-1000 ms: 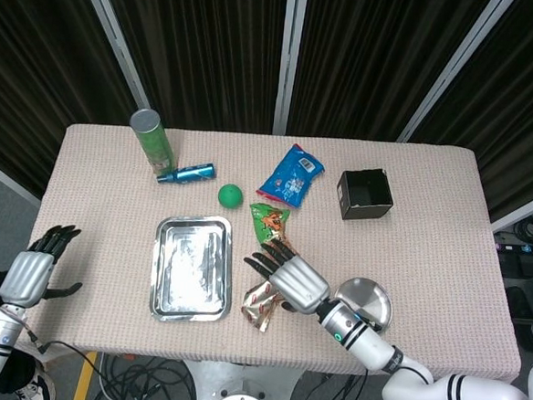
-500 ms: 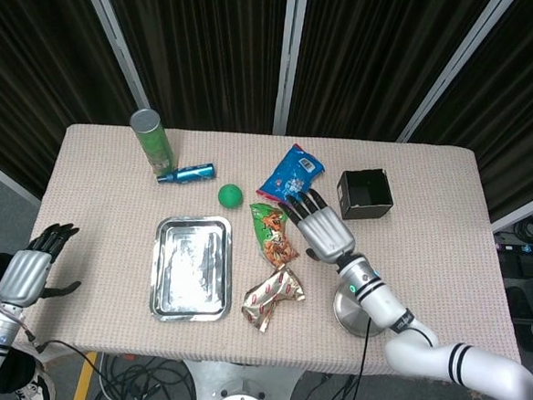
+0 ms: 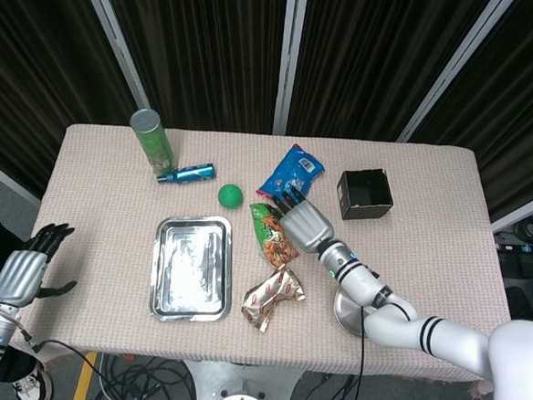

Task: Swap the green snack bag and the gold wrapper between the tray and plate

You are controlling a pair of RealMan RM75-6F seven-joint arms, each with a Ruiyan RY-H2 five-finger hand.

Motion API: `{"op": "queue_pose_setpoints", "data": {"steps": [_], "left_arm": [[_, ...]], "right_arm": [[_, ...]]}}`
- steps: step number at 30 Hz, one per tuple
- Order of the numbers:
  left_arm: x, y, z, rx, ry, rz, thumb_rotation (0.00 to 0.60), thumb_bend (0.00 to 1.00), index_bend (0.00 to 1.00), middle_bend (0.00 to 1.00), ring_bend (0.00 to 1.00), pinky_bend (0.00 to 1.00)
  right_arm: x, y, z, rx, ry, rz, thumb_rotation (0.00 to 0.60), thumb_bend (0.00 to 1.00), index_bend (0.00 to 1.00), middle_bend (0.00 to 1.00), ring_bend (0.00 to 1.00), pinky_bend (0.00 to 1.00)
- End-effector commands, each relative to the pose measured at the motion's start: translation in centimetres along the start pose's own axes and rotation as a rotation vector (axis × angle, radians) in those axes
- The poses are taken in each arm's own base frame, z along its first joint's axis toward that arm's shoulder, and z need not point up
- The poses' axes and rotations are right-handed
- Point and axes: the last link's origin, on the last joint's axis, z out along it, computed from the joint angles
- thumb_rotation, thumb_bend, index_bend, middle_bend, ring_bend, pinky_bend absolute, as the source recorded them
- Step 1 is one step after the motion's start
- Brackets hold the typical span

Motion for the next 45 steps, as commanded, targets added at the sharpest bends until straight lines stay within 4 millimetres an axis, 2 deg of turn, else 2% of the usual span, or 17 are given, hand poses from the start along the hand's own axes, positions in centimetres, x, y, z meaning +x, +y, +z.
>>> {"op": "queue_pose_setpoints", "data": {"steps": [1,14,16,19,22,24,26,33,36,40,45], "left_arm": [[-0.1,-0.1,0.0,0.001,0.000,0.007,0.600,0.15,0.10,0.08,0.03,0.21],[-0.4,-0.3,-0.4,0.007,-0.007,-0.012,0.600,0.15,0.10,0.08,0.03,0.21],[-0.4,-0.3,-0.5,0.010,-0.006,-0.017,0.600,0.15,0.10,0.08,0.03,0.21],[-0.3,-0.5,-0.7,0.013,-0.003,-0.019,0.600,0.15,0.10,0.08,0.03,0.21],[-0.3,-0.7,-1.0,0.018,-0.005,-0.019,0.600,0.15,0.10,0.08,0.03,0.21],[-0.3,-0.8,-1.2,0.021,-0.004,-0.020,0.600,0.15,0.10,0.08,0.03,0.21],[-0.3,-0.9,-1.5,0.024,-0.004,-0.020,0.600,0.15,0.10,0.08,0.03,0.21],[-0.1,-0.7,-1.4,0.020,-0.004,-0.026,0.600,0.15,0.10,0.08,0.03,0.21],[-0.5,-0.6,-0.3,0.025,-0.013,-0.024,0.600,0.15,0.10,0.08,0.03,0.21],[-0.7,-0.6,-0.1,0.019,-0.008,-0.024,0.600,0.15,0.10,0.08,0.03,0.21],[-0.6,-0.4,0.2,0.012,-0.006,-0.025,0.600,0.15,0.10,0.08,0.03,0.21]], "right_arm": [[0.1,-1.1,0.7,0.051,0.037,-0.023,0.600,0.10,0.00,0.00,0.00,0.00],[-1.5,-2.3,1.9,0.159,-0.009,-0.154,0.600,0.12,0.00,0.01,0.00,0.00],[-1.5,-2.5,2.0,0.162,-0.010,-0.155,0.600,0.13,0.00,0.04,0.00,0.00],[-1.8,-2.6,2.1,0.160,-0.012,-0.156,0.600,0.15,0.00,0.13,0.00,0.00],[-2.2,-2.6,2.1,0.152,-0.020,-0.150,0.600,0.17,0.11,0.21,0.01,0.03],[-2.5,-2.6,2.1,0.148,-0.033,-0.133,0.600,0.18,0.22,0.26,0.07,0.09],[-2.6,-2.7,2.1,0.147,-0.036,-0.130,0.600,0.20,0.33,0.33,0.15,0.18],[-2.6,-1.8,1.9,0.109,-0.014,-0.116,0.600,0.23,0.61,0.52,0.38,0.44],[-2.5,-1.0,1.4,0.081,0.003,-0.110,0.600,0.24,0.68,0.58,0.45,0.51],[-1.6,0.8,0.5,0.033,0.046,-0.080,0.600,0.25,0.73,0.61,0.50,0.56],[0.3,2.9,-2.6,-0.015,0.147,-0.031,0.600,0.26,0.74,0.62,0.50,0.56]]}}
